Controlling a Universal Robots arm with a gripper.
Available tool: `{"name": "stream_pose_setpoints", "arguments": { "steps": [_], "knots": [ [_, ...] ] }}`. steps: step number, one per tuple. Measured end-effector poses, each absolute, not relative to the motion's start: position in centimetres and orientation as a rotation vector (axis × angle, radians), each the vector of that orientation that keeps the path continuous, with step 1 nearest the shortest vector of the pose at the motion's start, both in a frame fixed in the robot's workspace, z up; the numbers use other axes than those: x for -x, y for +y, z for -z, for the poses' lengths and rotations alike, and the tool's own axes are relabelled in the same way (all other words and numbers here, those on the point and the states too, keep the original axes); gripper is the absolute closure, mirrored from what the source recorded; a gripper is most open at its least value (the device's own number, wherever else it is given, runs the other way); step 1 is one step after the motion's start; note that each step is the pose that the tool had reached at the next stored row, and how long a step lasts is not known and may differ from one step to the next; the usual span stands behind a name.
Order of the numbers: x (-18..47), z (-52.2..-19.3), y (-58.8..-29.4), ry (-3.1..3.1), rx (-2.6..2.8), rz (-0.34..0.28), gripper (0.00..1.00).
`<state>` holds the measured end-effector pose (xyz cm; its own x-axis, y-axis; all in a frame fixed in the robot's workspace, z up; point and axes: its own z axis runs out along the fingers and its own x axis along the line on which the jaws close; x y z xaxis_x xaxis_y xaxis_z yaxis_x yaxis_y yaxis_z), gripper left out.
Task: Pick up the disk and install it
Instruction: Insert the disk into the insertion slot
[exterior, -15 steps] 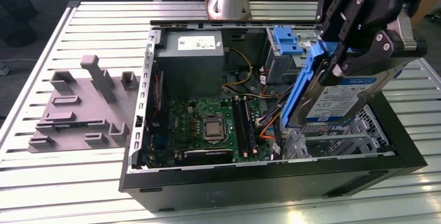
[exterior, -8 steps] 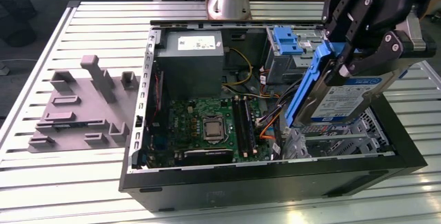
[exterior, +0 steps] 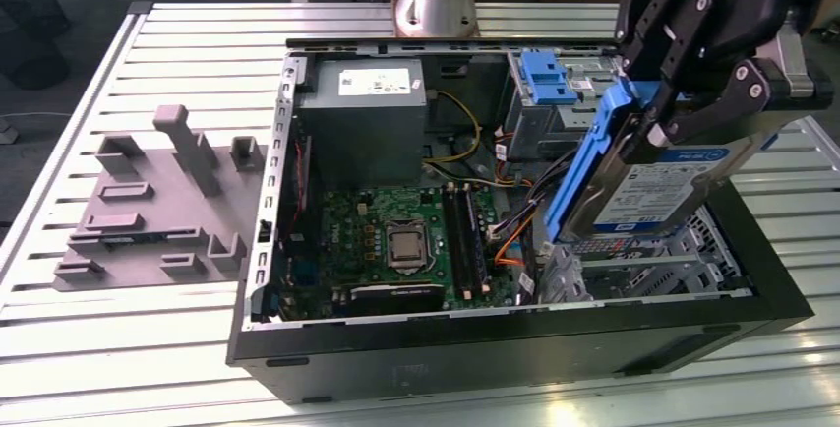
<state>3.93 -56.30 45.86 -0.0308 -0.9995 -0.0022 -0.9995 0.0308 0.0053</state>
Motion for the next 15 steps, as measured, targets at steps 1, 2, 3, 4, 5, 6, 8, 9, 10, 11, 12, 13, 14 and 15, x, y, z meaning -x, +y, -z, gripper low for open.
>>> {"name": "stream_pose_setpoints", "arguments": {
  "steps": [1,2,3,4,5,6,8,9,10,11,12,13,14,15],
  "knots": [
    [-4.01,-45.86,-56.30,-2.254,-2.185,0.008,0.64],
    [-4.10,-45.85,-56.30,-2.254,-2.185,0.008,0.64],
    [-4.22,-45.84,-56.30,-2.254,-2.185,0.008,0.64],
    [-4.34,-45.82,-56.30,-2.254,-2.185,0.008,0.64],
    [-4.46,-45.79,-56.30,-2.254,-2.185,0.008,0.64],
    [-4.57,-45.75,-56.30,-2.254,-2.185,0.008,0.64],
    [-4.75,-45.69,-56.30,-2.254,-2.185,0.008,0.64],
    [-4.77,-45.68,-56.30,-2.254,-2.185,0.008,0.64],
    [-4.77,-45.68,-56.30,-2.254,-2.185,0.008,0.64],
    [-4.77,-45.68,-56.30,-2.254,-2.185,0.008,0.64],
    [-4.78,-45.67,-56.30,-2.254,-2.185,0.008,0.64],
    [-4.78,-45.67,-56.30,-2.254,-2.185,0.008,0.64],
    [-4.78,-45.67,-56.30,-2.254,-2.185,0.008,0.64],
    [-4.78,-45.67,-56.30,-2.254,-2.185,0.008,0.64]
  ]
}}
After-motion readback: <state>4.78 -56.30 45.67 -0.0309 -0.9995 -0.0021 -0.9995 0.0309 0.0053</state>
